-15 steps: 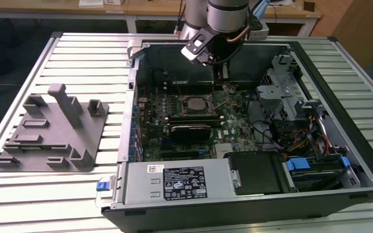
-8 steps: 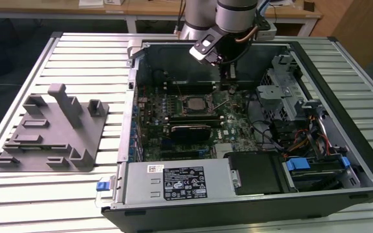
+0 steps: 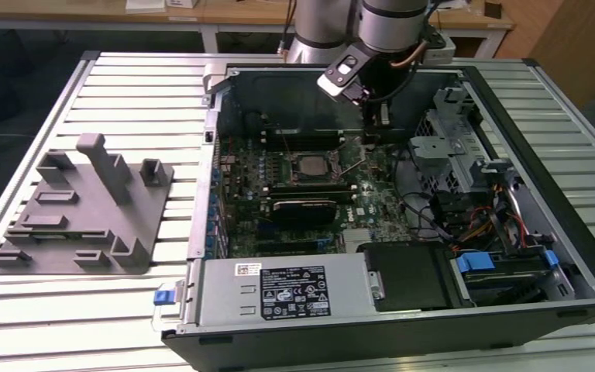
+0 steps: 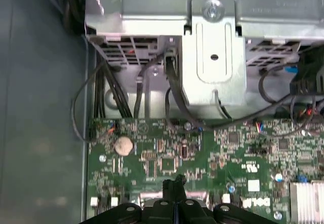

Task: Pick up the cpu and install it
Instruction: 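Close the cpu cover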

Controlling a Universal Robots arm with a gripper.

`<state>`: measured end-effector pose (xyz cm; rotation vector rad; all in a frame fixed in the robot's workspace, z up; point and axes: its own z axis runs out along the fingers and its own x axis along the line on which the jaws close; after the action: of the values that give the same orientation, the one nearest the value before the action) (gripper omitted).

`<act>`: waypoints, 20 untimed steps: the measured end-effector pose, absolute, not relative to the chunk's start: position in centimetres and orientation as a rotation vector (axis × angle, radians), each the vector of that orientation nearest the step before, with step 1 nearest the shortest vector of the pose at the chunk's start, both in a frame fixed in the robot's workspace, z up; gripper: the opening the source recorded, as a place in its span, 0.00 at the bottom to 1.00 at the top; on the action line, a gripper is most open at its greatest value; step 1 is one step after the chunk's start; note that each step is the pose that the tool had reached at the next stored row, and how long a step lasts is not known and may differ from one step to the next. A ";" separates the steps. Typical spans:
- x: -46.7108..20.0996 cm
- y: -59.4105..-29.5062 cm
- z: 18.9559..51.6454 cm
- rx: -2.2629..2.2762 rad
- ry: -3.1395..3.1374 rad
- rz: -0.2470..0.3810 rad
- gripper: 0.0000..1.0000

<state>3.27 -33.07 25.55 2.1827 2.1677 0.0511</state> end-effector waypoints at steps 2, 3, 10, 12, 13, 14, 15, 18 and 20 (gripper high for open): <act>3.7 -33.1 25.5 2.183 2.168 0.051 0.11; 3.8 -33.1 25.5 2.183 2.167 0.050 0.11; 4.4 -33.0 25.3 2.181 2.158 0.038 0.11; 4.6 -33.0 25.2 2.181 2.157 0.037 0.11; 4.6 -33.0 25.1 2.182 2.156 0.036 0.11; 4.6 -33.0 25.0 2.182 2.155 0.036 0.11; 4.6 -33.0 24.9 2.183 2.155 0.035 0.11; 4.6 -33.0 24.4 2.185 2.157 0.031 0.11; 4.6 -33.0 24.1 2.187 2.158 0.027 0.11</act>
<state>4.64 -33.04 24.12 2.1869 2.1585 0.0270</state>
